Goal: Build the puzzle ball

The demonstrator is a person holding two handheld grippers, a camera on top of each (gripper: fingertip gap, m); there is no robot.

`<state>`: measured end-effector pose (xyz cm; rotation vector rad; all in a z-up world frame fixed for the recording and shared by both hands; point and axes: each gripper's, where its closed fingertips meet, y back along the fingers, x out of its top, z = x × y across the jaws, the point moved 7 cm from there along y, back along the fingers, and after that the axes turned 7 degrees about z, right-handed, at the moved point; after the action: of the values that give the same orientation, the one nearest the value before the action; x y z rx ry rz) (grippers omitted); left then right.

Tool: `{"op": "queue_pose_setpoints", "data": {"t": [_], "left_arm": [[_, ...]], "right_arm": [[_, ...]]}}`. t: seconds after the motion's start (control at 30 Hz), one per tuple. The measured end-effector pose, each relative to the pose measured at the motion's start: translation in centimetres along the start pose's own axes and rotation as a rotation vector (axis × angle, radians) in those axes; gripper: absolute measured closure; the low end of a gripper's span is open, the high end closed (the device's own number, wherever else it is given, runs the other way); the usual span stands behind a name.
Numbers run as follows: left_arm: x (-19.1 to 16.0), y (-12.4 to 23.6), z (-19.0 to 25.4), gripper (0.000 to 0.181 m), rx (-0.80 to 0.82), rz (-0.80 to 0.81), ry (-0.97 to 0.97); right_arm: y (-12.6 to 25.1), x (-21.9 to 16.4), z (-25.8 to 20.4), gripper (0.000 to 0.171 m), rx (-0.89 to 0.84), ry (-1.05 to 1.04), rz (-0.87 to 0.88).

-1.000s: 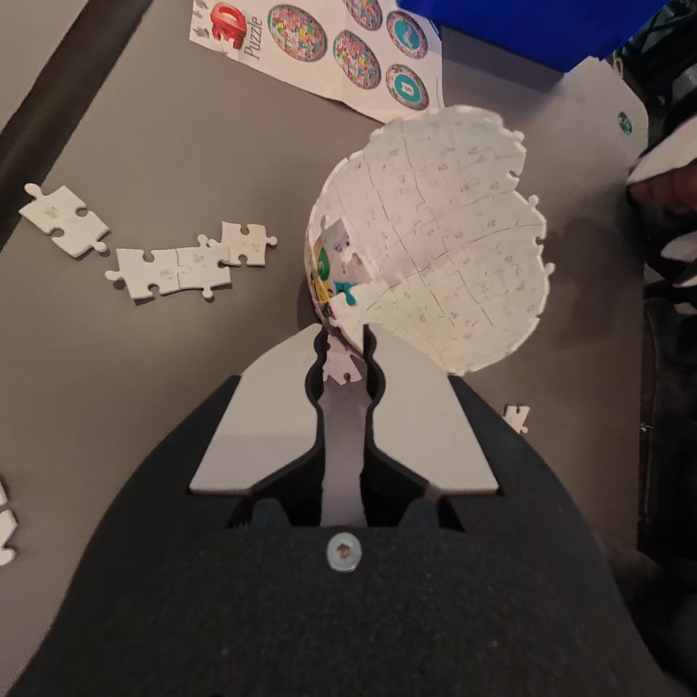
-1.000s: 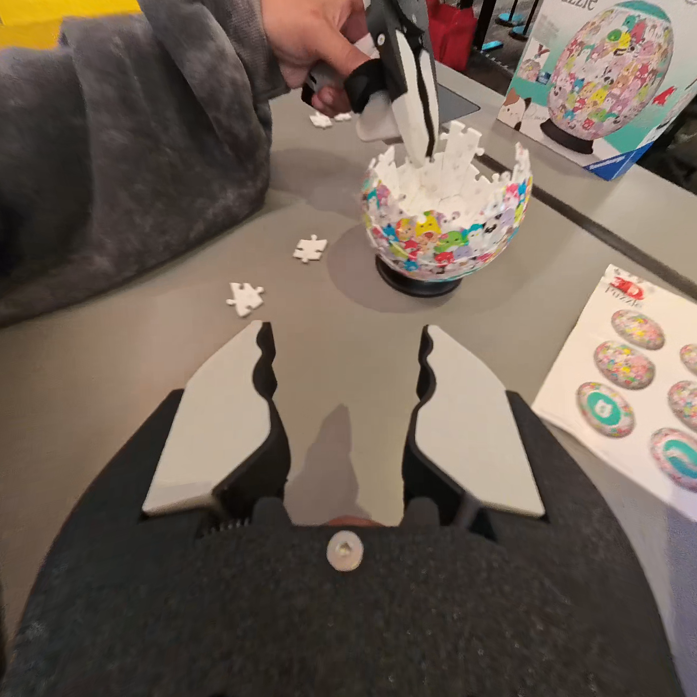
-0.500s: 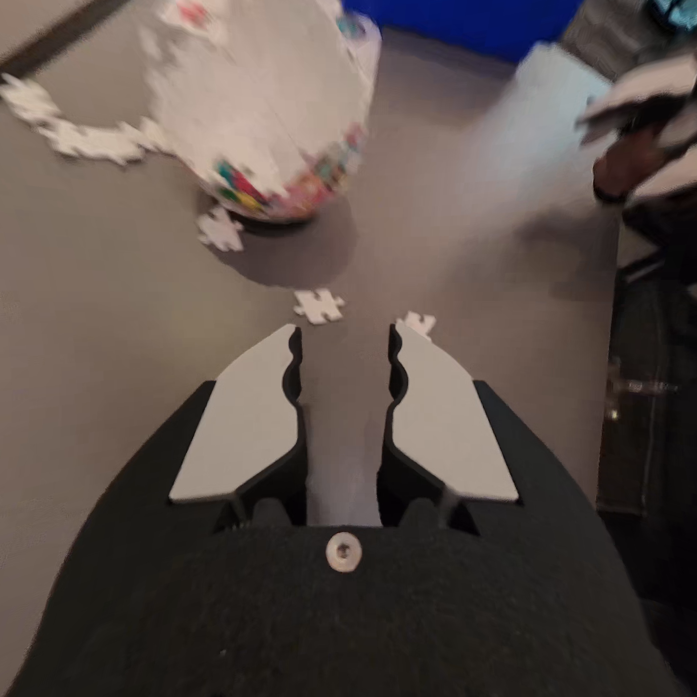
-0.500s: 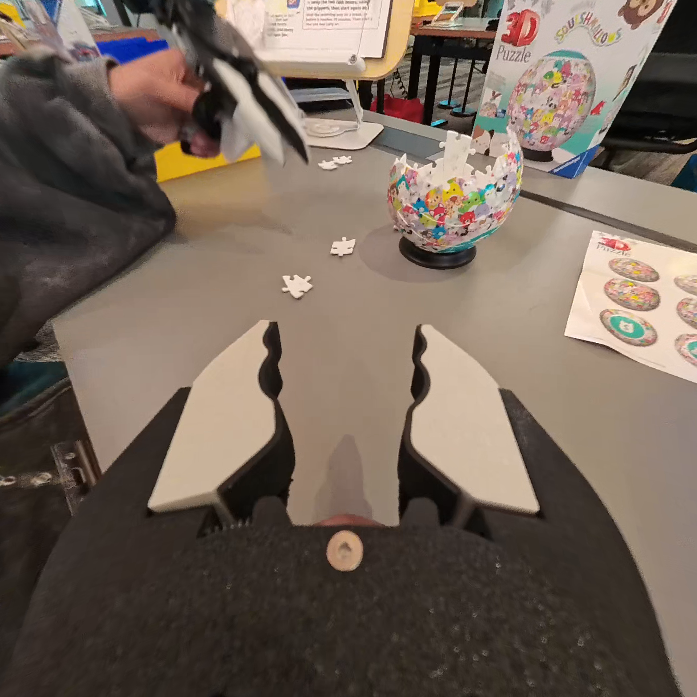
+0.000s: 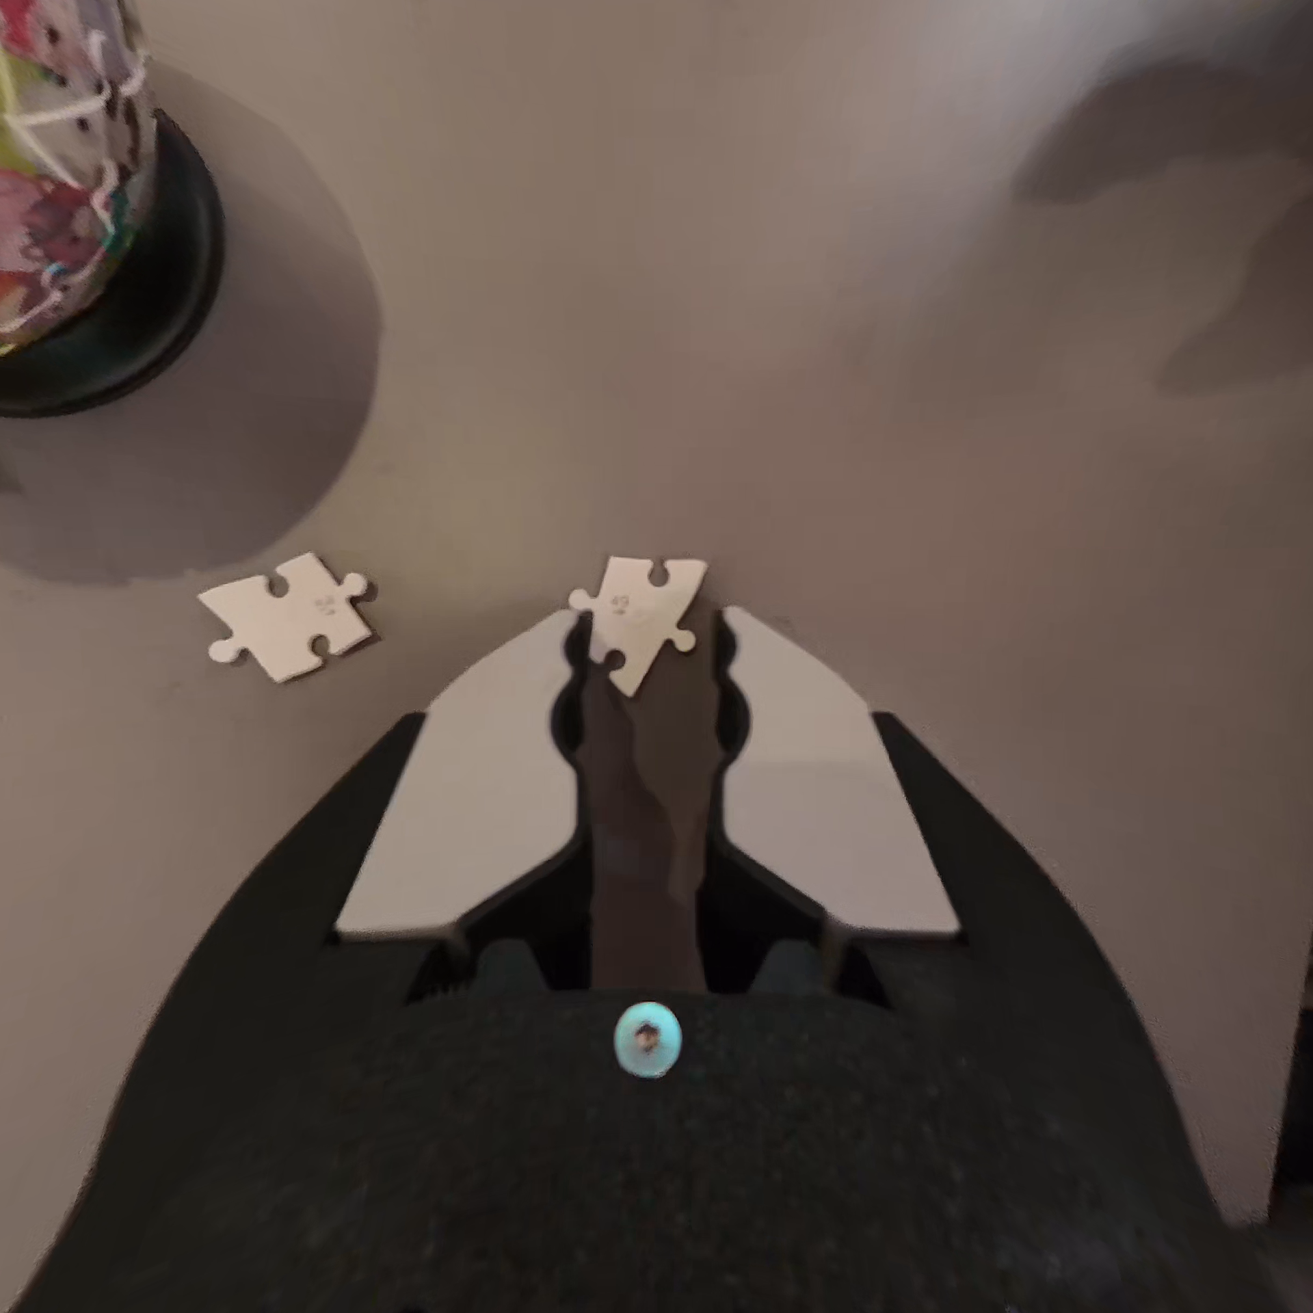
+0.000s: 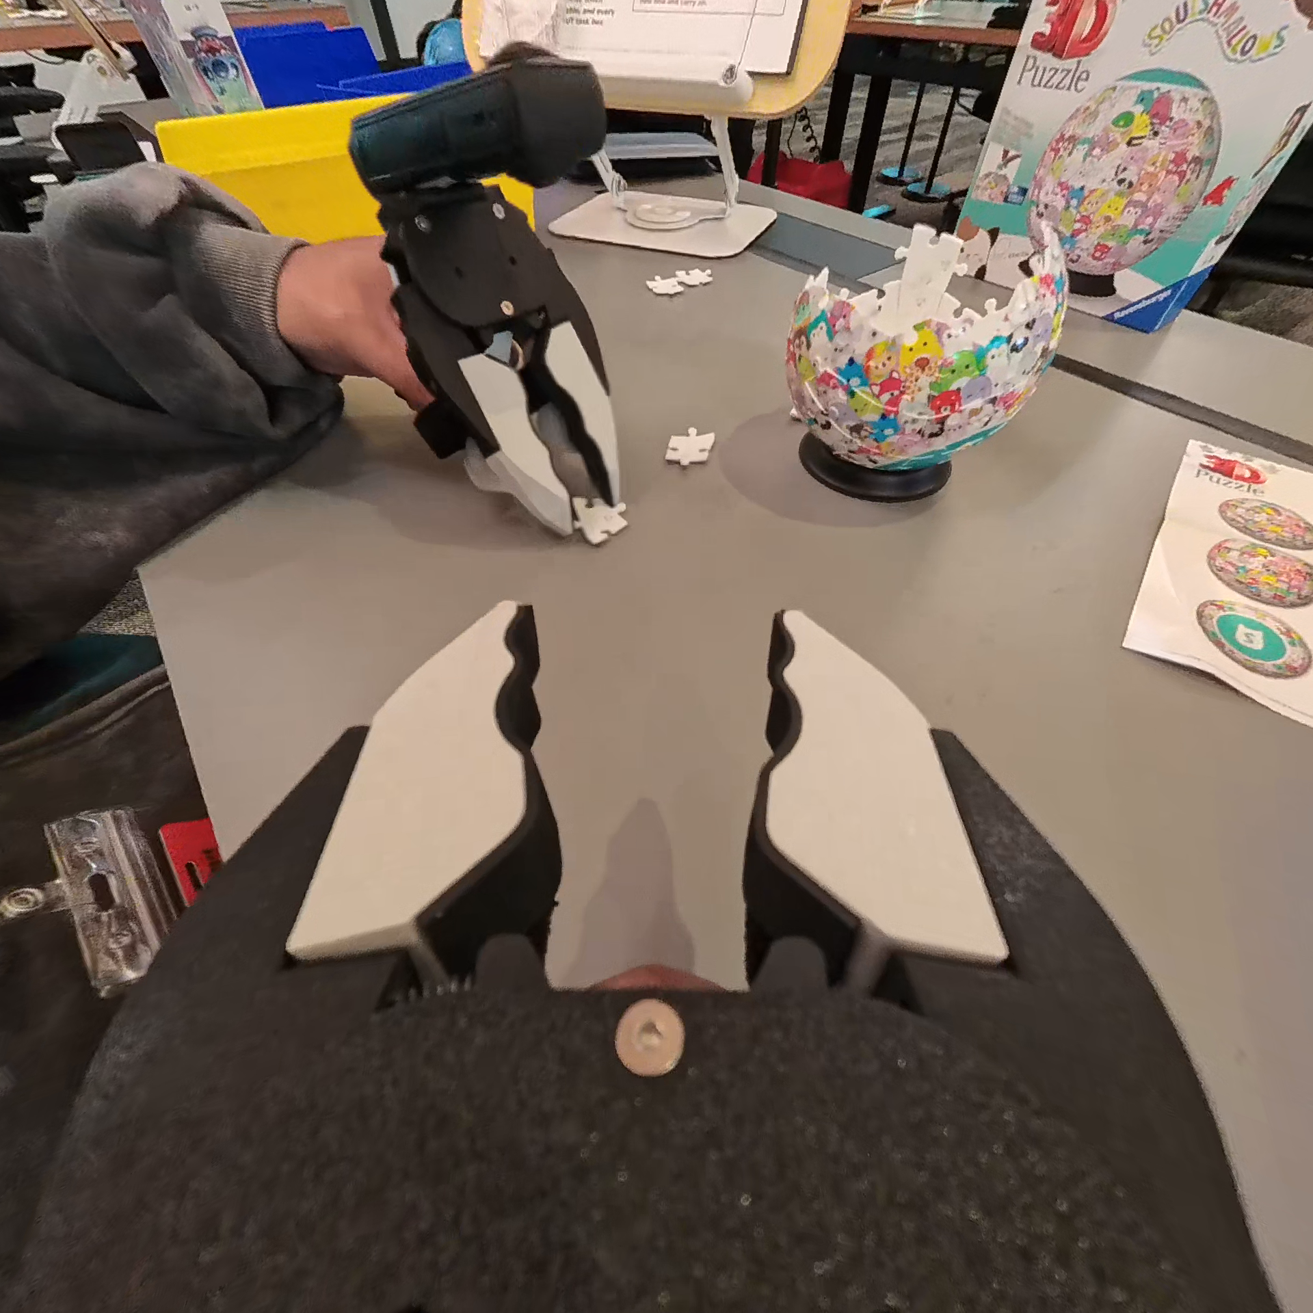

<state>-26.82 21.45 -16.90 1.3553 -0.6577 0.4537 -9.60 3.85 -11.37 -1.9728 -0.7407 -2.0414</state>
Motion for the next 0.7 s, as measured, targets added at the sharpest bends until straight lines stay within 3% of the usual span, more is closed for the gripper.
{"op": "queue_pose_setpoints", "data": {"t": [0.07,0.23,0.5,0.6,0.7], "left_arm": [[0.1,-0.2,0.4,0.168,0.019,-0.001,-0.025],[0.4,-0.3,1.1,0.181,0.091,0.036,-0.051],[0.8,0.3,2.0,0.181,0.097,0.087,-0.006],[0.7,0.9,2.6,0.153,0.093,0.115,0.013],[0.7,0.5,3.0,0.136,0.117,0.12,0.01]], "right_arm": [[0.1,-0.1,0.1,0.11,-0.008,0.001,-0.008],[0.3,-0.1,0.1,0.111,-0.002,-0.01,-0.004],[-0.4,-0.5,-0.6,0.111,0.023,0.03,-0.047],[-0.5,-0.6,-0.7,0.112,0.03,0.032,-0.052],[-0.5,-0.6,-0.7,0.112,0.034,0.028,-0.056]]}}
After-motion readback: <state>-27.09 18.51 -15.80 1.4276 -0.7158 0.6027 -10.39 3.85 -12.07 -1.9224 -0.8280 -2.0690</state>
